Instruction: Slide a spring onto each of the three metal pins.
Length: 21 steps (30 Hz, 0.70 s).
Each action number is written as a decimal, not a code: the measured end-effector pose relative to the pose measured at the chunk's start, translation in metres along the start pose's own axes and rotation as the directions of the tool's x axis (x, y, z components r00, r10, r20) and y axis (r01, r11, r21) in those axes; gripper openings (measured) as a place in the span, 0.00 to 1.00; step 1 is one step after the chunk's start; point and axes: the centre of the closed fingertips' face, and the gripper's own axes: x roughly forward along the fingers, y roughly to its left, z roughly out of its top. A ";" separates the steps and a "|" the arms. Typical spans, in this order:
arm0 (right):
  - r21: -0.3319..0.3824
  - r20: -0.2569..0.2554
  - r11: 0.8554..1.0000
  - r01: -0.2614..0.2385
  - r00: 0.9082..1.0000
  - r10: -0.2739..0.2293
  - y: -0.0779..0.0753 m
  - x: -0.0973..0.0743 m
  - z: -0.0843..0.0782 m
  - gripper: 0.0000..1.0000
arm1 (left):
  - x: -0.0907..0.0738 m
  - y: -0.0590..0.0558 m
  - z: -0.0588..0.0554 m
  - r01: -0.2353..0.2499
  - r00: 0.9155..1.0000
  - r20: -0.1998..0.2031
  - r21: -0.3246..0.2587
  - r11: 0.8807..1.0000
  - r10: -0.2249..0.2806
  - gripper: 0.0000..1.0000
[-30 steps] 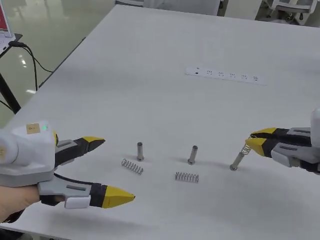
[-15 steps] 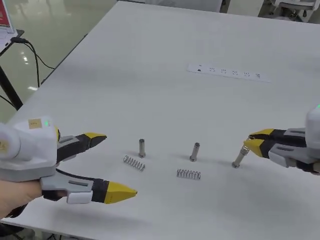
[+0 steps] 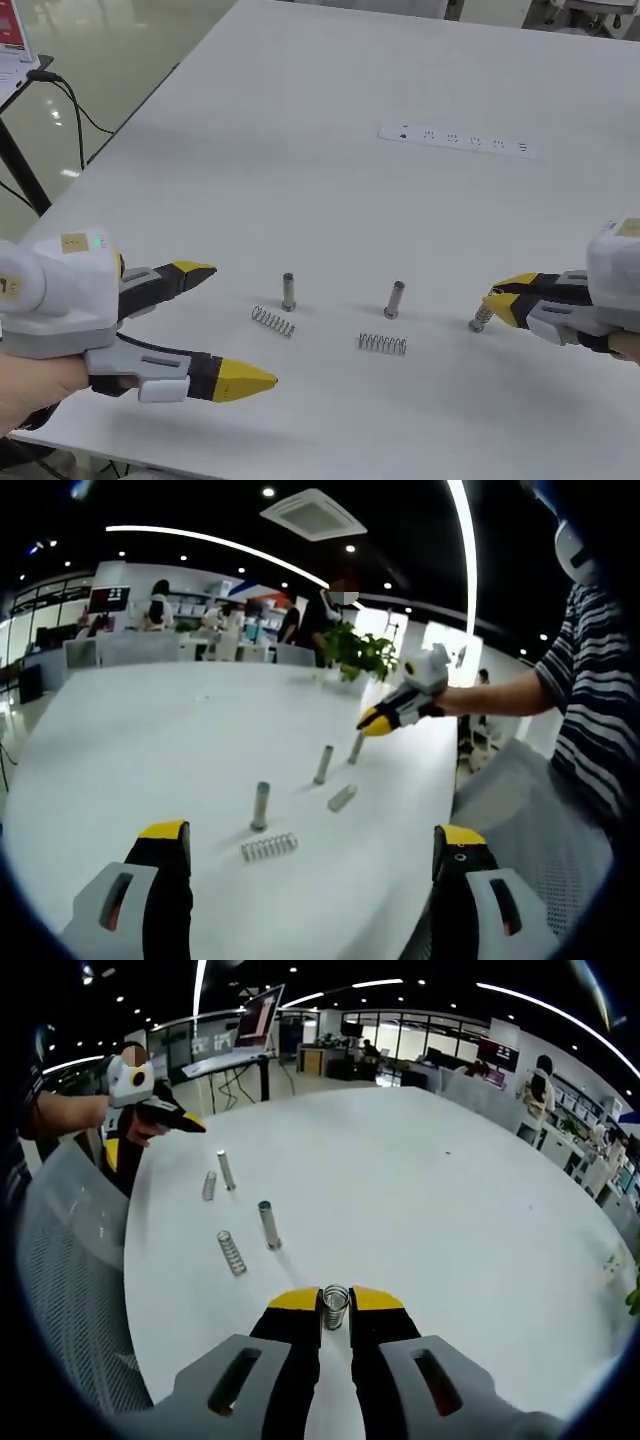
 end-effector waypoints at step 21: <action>-0.013 -0.032 1.000 -0.009 0.999 0.009 0.000 0.008 -0.013 0.08 | 0.000 0.000 -0.001 0.000 1.000 -0.004 -0.003 1.000 0.000 0.96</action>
